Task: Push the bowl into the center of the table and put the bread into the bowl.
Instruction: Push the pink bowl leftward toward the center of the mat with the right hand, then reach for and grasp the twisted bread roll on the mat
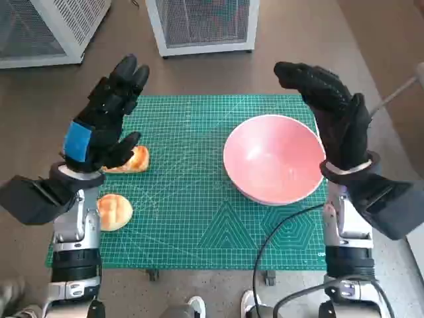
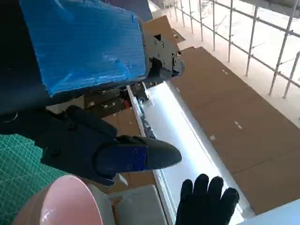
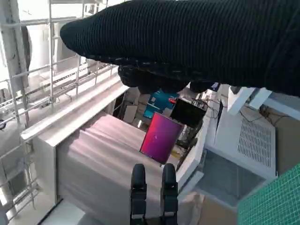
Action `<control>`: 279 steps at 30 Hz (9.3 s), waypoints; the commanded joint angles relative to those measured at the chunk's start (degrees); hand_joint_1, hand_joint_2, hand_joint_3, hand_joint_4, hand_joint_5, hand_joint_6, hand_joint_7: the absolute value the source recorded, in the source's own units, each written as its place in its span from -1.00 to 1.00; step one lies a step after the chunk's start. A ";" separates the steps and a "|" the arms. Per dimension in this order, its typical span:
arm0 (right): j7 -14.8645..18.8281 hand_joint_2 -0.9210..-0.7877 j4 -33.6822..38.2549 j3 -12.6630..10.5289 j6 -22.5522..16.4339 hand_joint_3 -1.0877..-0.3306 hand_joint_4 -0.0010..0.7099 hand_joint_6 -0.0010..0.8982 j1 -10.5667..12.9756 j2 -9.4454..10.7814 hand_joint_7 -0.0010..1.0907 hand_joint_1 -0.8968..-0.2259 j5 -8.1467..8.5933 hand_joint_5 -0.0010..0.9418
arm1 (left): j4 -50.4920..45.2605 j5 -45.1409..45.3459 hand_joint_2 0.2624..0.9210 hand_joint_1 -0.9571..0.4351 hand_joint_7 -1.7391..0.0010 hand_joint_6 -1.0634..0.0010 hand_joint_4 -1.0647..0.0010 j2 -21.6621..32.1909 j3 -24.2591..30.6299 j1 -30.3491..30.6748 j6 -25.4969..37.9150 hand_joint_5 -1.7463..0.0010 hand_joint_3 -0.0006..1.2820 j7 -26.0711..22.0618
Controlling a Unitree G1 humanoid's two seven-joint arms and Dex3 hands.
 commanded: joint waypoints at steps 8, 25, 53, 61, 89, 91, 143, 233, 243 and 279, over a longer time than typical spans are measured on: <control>0.34 -1.00 0.71 -0.12 0.40 -0.16 -0.51 -1.00 0.74 -0.13 -0.11 -0.32 0.16 -0.99 | 0.81 -0.55 1.00 -0.61 0.99 0.55 0.58 -0.08 0.24 -0.62 0.10 0.99 -0.35 -0.30; 0.31 -1.00 0.46 -0.06 0.58 -0.17 -0.51 -1.00 0.80 -0.19 -0.11 -0.32 0.11 -0.99 | 0.97 -0.66 1.00 -0.60 0.99 0.54 0.58 0.08 0.31 -0.95 0.19 0.99 -0.35 -0.83; -7.25 -1.00 39.34 -12.36 -8.06 -0.24 -0.49 -0.81 -10.61 -8.07 -0.45 -0.22 0.18 -1.00 | 0.84 0.74 1.00 -0.62 0.99 0.54 0.57 0.28 0.26 -0.45 -0.86 1.00 -0.35 -0.07; -10.63 -1.00 48.27 -14.45 -4.86 -0.40 -0.58 -0.85 -12.81 -8.99 -0.49 -0.13 0.13 -1.00 | 0.43 0.71 1.00 -0.62 0.99 0.55 0.58 0.21 0.28 -0.13 -0.73 1.00 -0.34 0.03; -16.66 -1.00 54.83 -12.27 6.89 -0.50 -0.63 -0.80 -10.50 -4.34 -0.56 -0.12 -6.34 -0.99 | -1.88 0.56 1.00 -0.61 0.99 0.55 0.58 0.94 0.72 1.08 0.77 1.00 -0.34 0.68; -16.56 -1.00 54.87 -12.23 7.45 -0.50 -0.63 -0.79 -10.55 -3.62 -0.57 -0.12 -6.36 -0.99 | -2.19 0.57 1.00 -0.61 0.99 0.56 0.58 1.02 0.73 1.22 0.98 1.00 -0.34 0.76; -13.68 -1.00 54.22 -12.72 9.93 -0.49 -0.61 -0.76 -16.03 7.66 -0.60 -0.06 -6.39 -0.99 | -7.90 1.20 1.00 -0.62 0.99 0.56 0.56 1.64 1.59 4.07 4.06 0.99 -0.31 3.28; 8.82 -1.00 12.29 -4.59 -7.97 -0.18 -0.47 -0.75 -3.09 1.27 -0.46 -0.30 4.92 -0.98 | -15.57 10.75 0.96 -0.52 0.99 0.58 0.62 14.34 2.05 3.40 11.93 1.00 -0.82 4.50; 6.46 -1.00 11.52 -4.51 -7.37 -0.19 -0.46 -0.78 -2.38 1.40 -0.45 -0.25 3.25 -0.98 | -33.83 32.48 0.27 0.29 0.99 0.62 0.96 31.41 -7.19 1.13 50.83 0.99 -0.99 -3.06; 6.01 -1.00 10.08 -3.72 -5.53 -0.20 -0.46 -0.80 -1.22 1.84 -0.41 -0.24 4.95 -0.99 | -8.29 51.63 0.28 0.33 1.00 0.61 0.92 25.39 -31.93 -15.39 58.54 1.00 -0.99 -7.73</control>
